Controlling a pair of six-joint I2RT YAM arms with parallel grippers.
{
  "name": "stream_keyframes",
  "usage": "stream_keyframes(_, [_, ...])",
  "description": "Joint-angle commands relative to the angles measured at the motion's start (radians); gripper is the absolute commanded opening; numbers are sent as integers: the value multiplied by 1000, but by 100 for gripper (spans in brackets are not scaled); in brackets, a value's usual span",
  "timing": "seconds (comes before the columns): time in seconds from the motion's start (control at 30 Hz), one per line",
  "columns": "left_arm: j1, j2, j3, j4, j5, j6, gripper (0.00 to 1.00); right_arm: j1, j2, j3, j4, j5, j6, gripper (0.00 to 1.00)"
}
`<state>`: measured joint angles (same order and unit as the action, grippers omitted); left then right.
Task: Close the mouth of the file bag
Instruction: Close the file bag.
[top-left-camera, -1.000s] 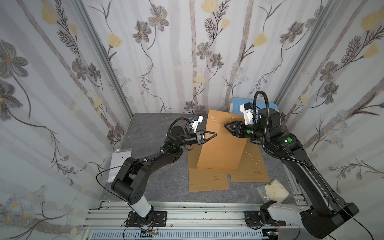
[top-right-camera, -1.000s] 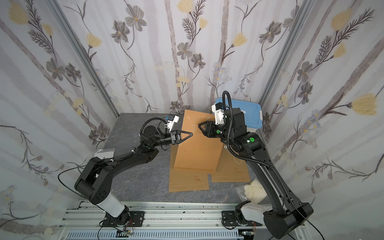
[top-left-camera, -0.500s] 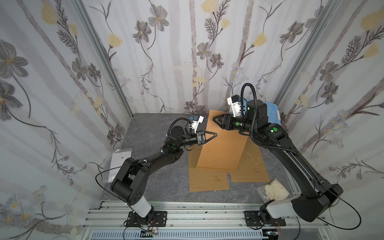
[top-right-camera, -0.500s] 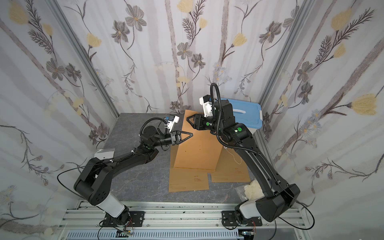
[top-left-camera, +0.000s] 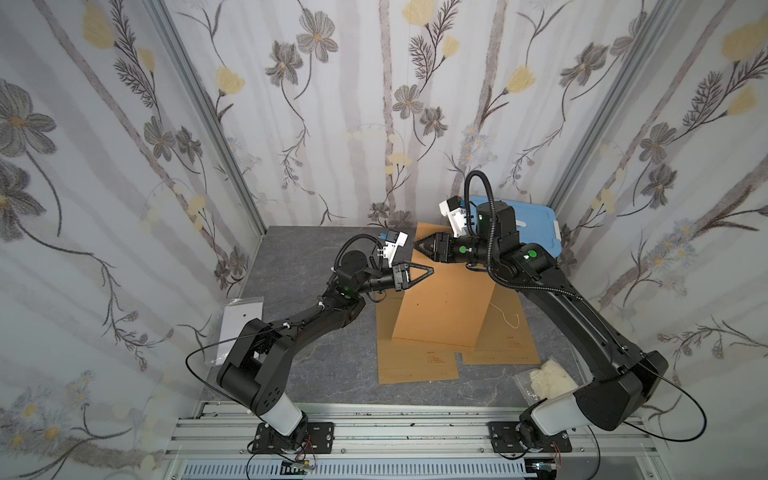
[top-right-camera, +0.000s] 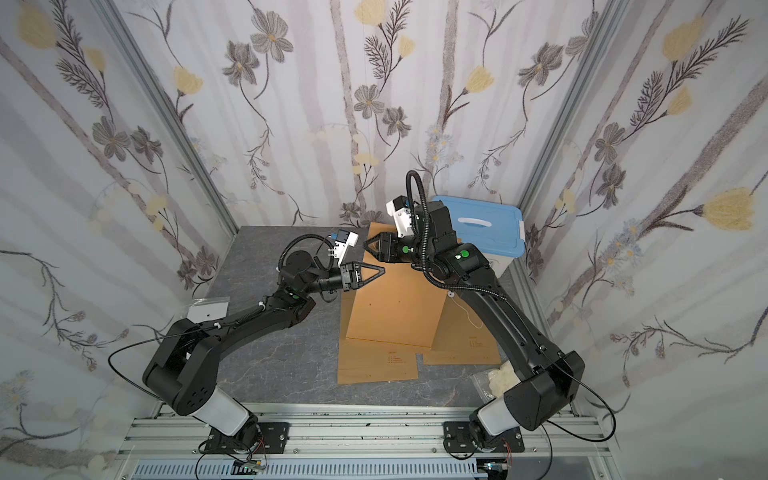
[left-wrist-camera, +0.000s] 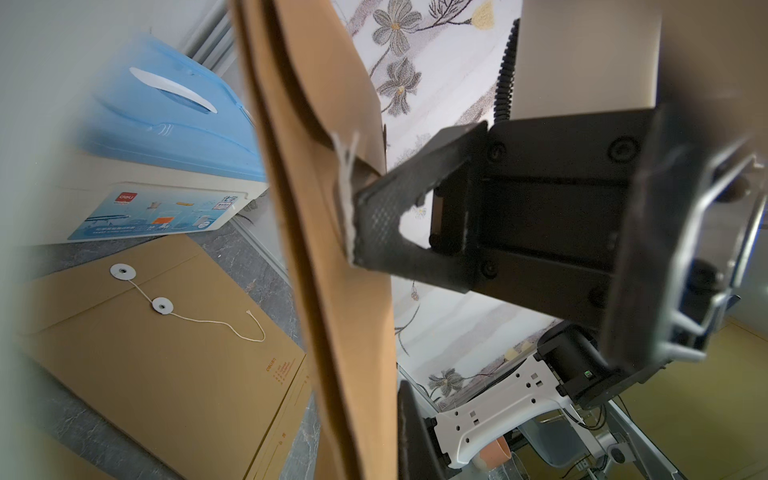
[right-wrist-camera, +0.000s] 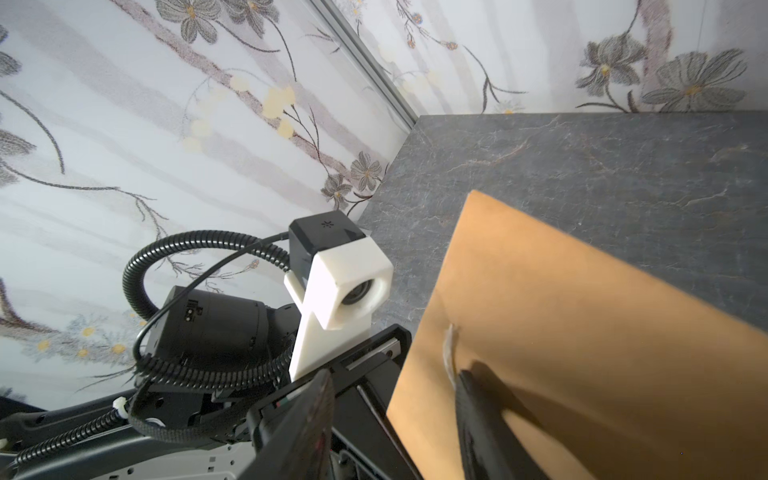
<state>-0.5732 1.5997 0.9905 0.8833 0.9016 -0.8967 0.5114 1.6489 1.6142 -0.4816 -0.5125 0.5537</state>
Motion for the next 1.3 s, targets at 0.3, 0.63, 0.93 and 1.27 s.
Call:
stream_keyframes(0.3, [0,1,-1,17,-7,33,0,4,-114,-29,-6,53,-38,47])
stream_keyframes(0.63, [-1,-8,-5,23,-9,30,0,28,-29,31,-10,140,-83,47])
stream_keyframes(0.93, [-2,-29,-4,-4,-12,64,0,33,-129,-108,-2,169,-56,47])
stream_keyframes(1.27, [-1,-55,-10,-15,-21,82,0,6,-173,-205,-39,152,-31,46])
